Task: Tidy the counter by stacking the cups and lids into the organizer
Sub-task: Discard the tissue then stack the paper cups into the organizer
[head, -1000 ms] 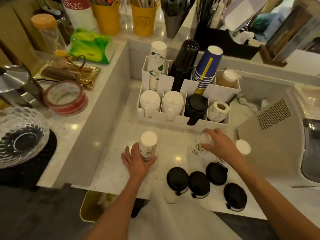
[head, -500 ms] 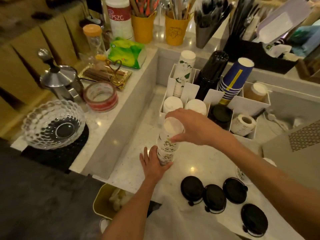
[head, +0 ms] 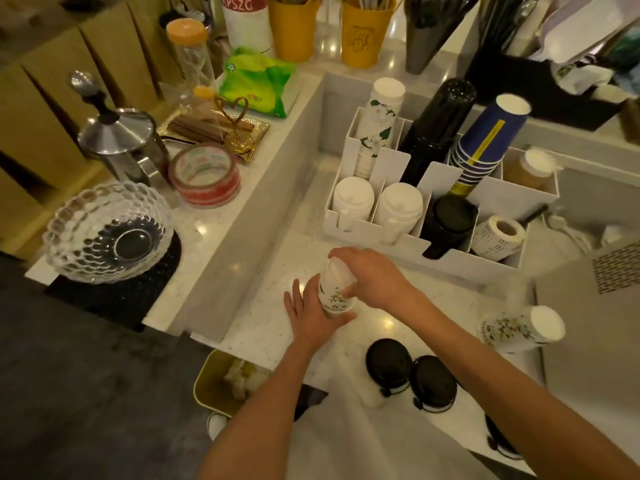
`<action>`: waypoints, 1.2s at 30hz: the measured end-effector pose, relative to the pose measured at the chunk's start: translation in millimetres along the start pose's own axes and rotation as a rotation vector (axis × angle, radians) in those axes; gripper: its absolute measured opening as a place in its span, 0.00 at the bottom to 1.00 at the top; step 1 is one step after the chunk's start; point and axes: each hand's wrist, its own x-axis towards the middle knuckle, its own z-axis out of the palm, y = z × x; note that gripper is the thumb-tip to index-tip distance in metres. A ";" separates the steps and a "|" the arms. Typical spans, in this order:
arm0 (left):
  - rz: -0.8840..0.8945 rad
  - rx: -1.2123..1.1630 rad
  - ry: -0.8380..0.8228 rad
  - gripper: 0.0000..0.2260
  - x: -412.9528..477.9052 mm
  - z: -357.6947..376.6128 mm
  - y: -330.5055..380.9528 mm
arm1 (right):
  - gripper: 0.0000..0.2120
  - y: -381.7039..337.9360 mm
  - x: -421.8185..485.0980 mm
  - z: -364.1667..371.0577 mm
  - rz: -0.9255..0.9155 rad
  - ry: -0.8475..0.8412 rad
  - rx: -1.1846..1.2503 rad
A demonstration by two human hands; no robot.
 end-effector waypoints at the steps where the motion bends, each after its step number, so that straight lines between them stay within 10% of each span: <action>1: 0.003 -0.013 0.008 0.49 -0.3 -0.2 0.0 | 0.37 0.0 -0.1 1.4 0.006 0.006 0.004; 10: 0.041 0.000 0.030 0.45 -0.1 2.0 -6.4 | 0.41 28.7 -32.3 -35.0 0.029 0.008 0.197; 14: 0.042 0.028 0.016 0.45 2.7 5.1 -11.1 | 0.26 105.9 -78.5 -75.4 0.387 0.289 0.099; 21: 0.031 0.028 0.028 0.45 2.4 5.2 -9.4 | 0.36 211.7 -135.9 -26.2 1.011 -0.116 0.031; 36: 0.027 0.012 -0.009 0.46 0.0 -1.4 -4.8 | 0.33 94.5 -107.9 -114.8 0.411 0.206 0.237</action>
